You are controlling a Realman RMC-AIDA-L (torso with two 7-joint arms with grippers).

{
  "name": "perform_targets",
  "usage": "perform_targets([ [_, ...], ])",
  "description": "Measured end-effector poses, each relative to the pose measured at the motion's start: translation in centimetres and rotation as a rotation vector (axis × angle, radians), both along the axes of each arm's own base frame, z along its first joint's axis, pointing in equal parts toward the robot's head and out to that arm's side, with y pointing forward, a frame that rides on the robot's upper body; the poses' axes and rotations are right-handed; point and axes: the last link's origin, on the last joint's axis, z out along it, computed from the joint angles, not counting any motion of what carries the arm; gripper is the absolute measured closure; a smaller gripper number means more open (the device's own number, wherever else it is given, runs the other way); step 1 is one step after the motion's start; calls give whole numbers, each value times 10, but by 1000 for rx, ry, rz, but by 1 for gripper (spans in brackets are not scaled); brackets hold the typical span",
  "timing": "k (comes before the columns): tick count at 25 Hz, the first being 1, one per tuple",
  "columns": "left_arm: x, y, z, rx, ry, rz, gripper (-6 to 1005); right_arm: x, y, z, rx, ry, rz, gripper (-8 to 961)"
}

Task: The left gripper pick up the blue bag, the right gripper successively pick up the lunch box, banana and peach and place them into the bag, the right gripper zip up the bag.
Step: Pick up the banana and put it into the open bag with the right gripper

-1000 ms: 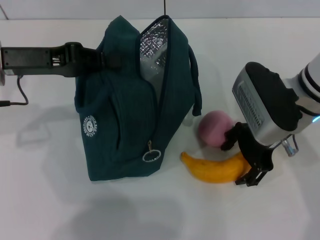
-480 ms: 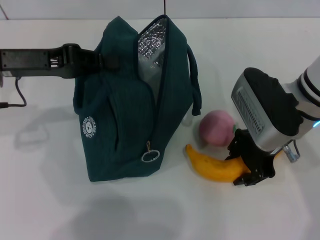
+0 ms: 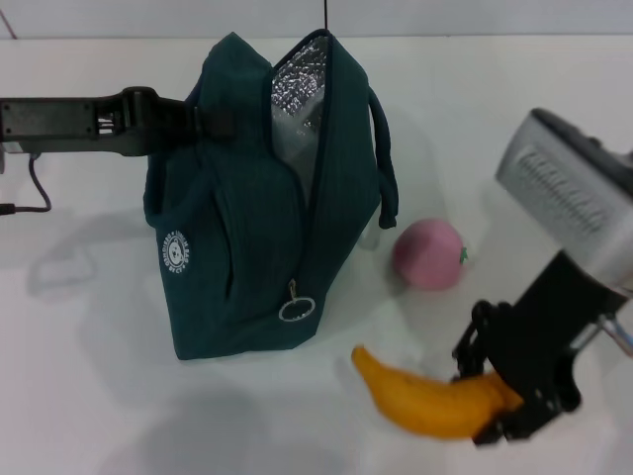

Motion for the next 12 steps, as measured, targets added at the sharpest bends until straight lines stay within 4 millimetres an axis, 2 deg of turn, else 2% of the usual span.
perform_targets([
  [6,0,0,-1,1,-3,5,966,-16,-19,25,-168,162,-97,505],
  [12,-6,-2,-2,-7,-21,50,967,-17,-4,65,-133,499,-350,494],
])
